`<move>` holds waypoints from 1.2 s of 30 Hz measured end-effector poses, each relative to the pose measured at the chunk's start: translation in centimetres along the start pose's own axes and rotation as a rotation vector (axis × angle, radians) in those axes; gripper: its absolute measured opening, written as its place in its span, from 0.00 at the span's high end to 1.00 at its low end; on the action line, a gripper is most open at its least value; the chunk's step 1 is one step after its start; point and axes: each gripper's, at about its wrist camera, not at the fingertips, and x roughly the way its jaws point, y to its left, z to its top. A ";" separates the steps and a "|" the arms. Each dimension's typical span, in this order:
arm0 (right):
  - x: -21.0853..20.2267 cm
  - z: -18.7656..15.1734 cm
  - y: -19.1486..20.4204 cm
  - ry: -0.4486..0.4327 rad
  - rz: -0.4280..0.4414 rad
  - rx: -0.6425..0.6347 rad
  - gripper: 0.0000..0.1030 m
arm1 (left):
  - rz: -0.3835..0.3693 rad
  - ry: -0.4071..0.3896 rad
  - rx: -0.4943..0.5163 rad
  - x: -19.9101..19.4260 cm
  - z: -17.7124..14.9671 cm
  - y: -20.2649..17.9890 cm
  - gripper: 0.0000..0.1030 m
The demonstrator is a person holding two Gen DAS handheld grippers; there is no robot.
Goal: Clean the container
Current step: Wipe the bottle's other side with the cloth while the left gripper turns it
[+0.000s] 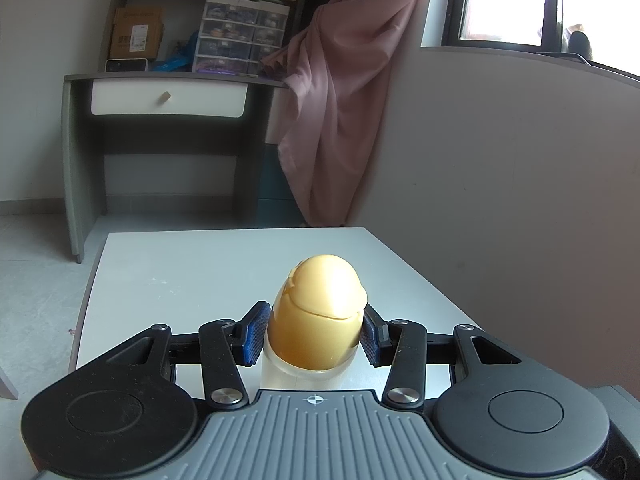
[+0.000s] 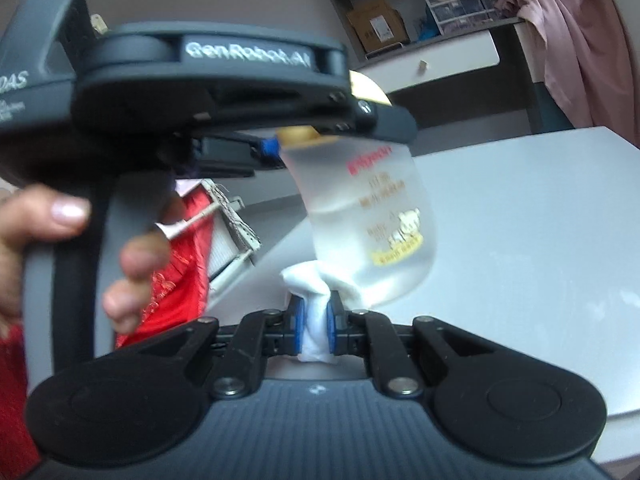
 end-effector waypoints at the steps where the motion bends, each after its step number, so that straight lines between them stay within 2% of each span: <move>1: -0.1 0.0 -0.1 0.002 0.002 0.006 0.89 | 0.000 0.000 -0.001 0.0 0.0 0.0 0.54; 6: -0.4 0.3 0.3 -0.006 0.003 0.000 0.89 | 0.001 0.001 -0.003 0.2 0.3 0.0 0.54; 16: -3.2 2.3 1.6 -0.182 0.041 -0.009 0.89 | 0.000 0.002 -0.003 0.2 0.3 0.0 0.54; 20: -3.4 2.3 1.5 -0.204 0.043 -0.005 0.89 | -0.001 0.003 -0.002 0.2 0.3 0.0 0.54; 31: -1.8 1.2 0.5 -0.102 0.032 -0.001 0.89 | -0.003 0.004 0.001 0.3 0.3 0.1 0.54; 36: -1.2 0.4 0.1 -0.048 0.000 -0.005 0.89 | -0.002 0.005 0.002 0.3 0.2 0.1 0.54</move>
